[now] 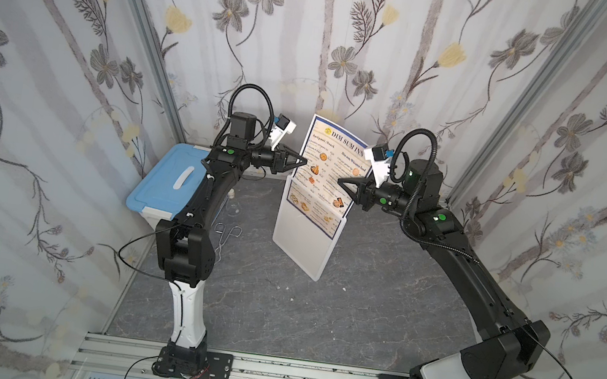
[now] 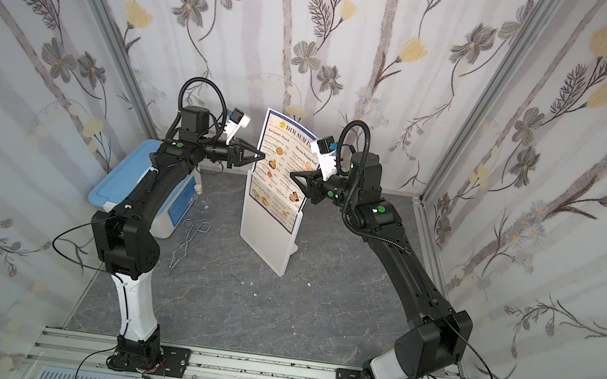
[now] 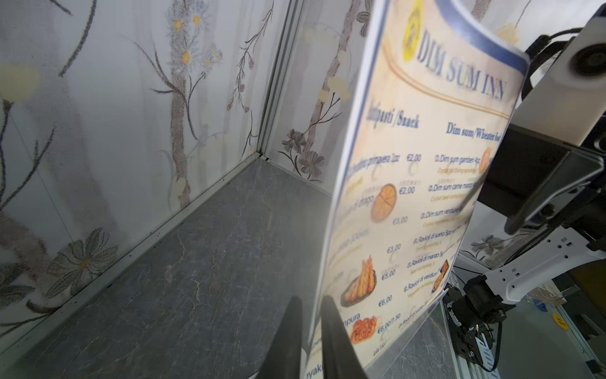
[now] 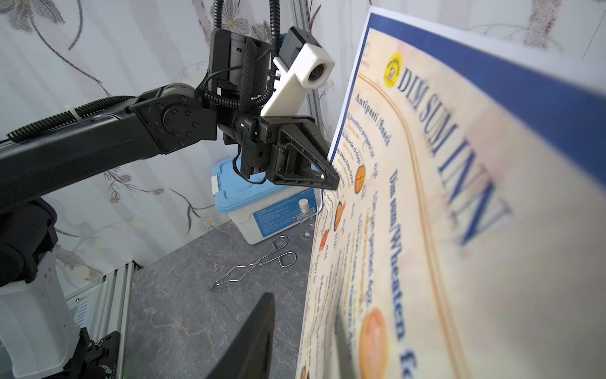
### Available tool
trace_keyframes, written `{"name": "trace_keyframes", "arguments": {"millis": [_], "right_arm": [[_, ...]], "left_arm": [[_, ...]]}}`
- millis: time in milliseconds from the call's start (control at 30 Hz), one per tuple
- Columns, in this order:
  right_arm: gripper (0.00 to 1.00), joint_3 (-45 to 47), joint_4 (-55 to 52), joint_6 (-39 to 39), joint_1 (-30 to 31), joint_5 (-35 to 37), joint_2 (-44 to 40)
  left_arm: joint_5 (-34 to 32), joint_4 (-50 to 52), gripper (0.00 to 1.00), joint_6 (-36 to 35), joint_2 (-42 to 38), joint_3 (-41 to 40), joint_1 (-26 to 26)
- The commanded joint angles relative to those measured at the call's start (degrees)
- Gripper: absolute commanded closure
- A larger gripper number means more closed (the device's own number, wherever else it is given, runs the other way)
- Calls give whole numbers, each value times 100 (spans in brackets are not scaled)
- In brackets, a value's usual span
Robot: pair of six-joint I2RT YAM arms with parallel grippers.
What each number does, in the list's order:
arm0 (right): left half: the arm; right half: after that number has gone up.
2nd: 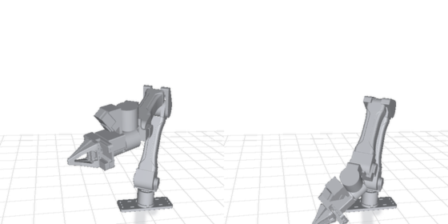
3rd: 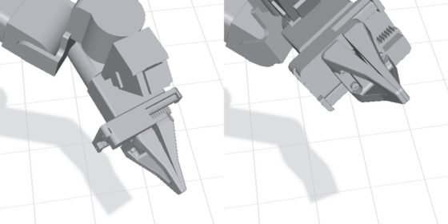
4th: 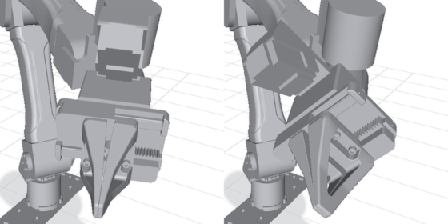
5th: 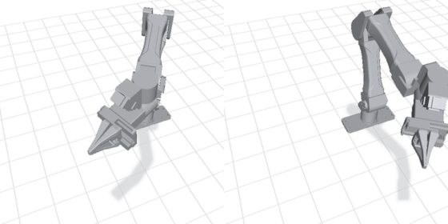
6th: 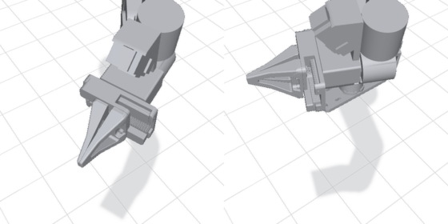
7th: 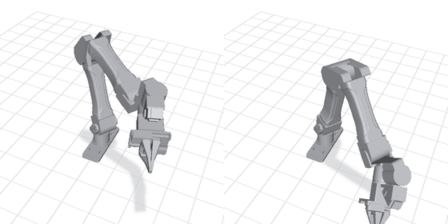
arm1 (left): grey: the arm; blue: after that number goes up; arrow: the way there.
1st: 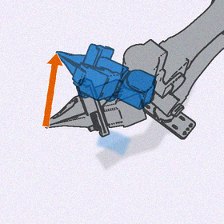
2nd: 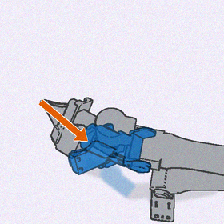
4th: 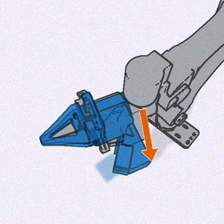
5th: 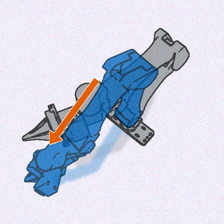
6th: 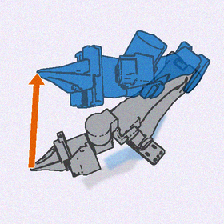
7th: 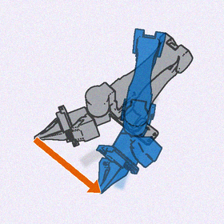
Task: Insert the menus into the narrow rack
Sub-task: Insert the menu into the narrow rack.
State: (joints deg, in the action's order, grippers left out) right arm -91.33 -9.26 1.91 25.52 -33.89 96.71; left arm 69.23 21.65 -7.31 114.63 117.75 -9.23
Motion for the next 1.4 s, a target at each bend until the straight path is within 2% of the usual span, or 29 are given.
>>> {"name": "trace_keyframes", "arguments": {"millis": [0,67,133,200,367,467,567,633,667,833,933,1000,1033,1133,1233,1300,1367], "right_arm": [[79,-108,6,-63,-16,118,92],[90,-142,-27,-54,-12,82,142],[100,-124,-35,-37,-3,44,156],[100,-74,-30,-30,14,8,148],[100,151,37,-29,84,-13,63],[100,309,81,-24,102,-4,-7],[98,461,143,-15,120,-21,-51],[89,476,148,-21,115,-7,-64],[82,476,152,-20,120,52,-75],[63,221,71,-79,71,288,-104],[63,16,-28,-112,36,322,-36],[69,-113,-107,-139,31,330,15],[76,-168,-142,-146,32,323,46],[92,-210,-174,-120,33,310,101],[100,-143,-175,-98,66,244,129],[100,-42,-137,-93,98,220,103],[100,80,-88,-87,128,203,63]], "left_arm": [[-19,93,85,-310,-104,-62,1],[-24,84,85,-313,-118,-61,0],[-49,40,76,-269,-115,-10,5],[-67,5,65,-215,-88,68,6],[-20,-114,59,27,86,371,-7],[3,-103,59,47,139,471,-8],[24,-71,68,20,125,380,-6],[38,-56,77,-40,75,244,-8],[38,-47,81,-75,42,183,-12],[11,-26,84,-173,-91,-108,-2],[-23,36,85,-259,-141,-202,-6],[-53,113,85,-328,-166,-224,-8],[-87,166,84,-370,-169,-213,-7],[-164,198,69,-418,-198,-194,1],[-208,138,51,-338,-179,-92,0],[-217,138,44,-303,-121,52,1],[-225,160,42,-277,-73,162,2]]}}
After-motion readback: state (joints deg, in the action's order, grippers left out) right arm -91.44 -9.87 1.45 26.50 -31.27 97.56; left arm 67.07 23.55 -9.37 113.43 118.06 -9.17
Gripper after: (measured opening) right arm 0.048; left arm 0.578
